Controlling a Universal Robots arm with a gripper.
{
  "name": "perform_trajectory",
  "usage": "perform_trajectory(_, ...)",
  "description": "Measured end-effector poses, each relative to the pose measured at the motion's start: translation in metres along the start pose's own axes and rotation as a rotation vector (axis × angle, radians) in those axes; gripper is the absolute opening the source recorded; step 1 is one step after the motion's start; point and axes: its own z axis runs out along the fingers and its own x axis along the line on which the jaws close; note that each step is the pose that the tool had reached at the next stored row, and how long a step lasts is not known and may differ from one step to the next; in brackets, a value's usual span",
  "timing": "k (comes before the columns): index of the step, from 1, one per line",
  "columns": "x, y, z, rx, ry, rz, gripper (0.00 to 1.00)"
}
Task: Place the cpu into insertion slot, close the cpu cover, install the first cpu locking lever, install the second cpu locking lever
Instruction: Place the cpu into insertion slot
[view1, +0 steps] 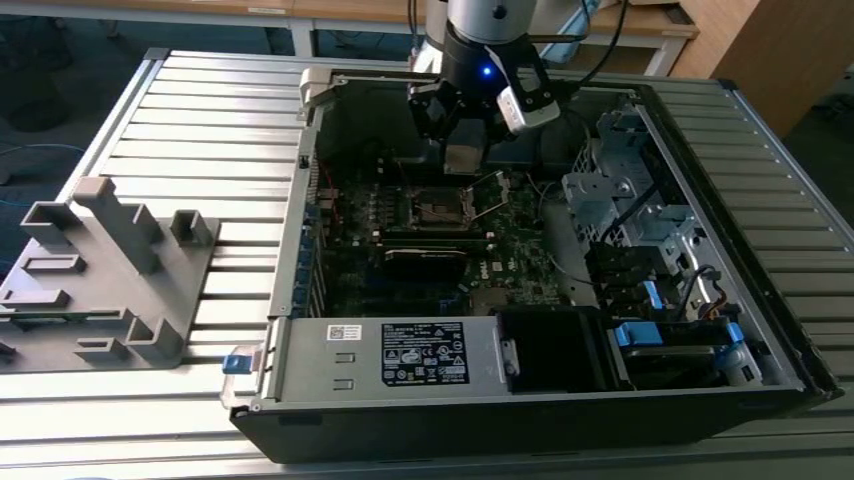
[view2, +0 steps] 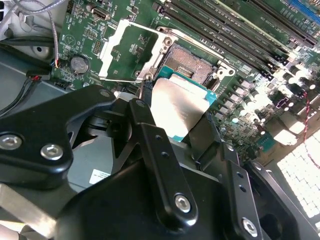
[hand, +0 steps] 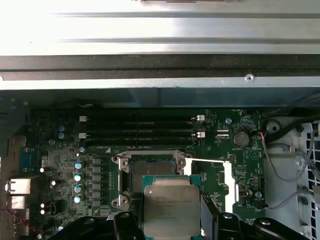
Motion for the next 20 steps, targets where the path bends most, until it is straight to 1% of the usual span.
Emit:
perform_trajectory(5,0.0,0.0,0.0008,-0.0005,-0.0002,0.0,0.54)
perform_trajectory(13,0.0001,-0.0012,0.0144,-0.0001,-0.0001,0.0,0.54)
perform_trajectory(20,0.0001,-0.0012,0.0154,-0.0003,-0.0001,0.0,0.54)
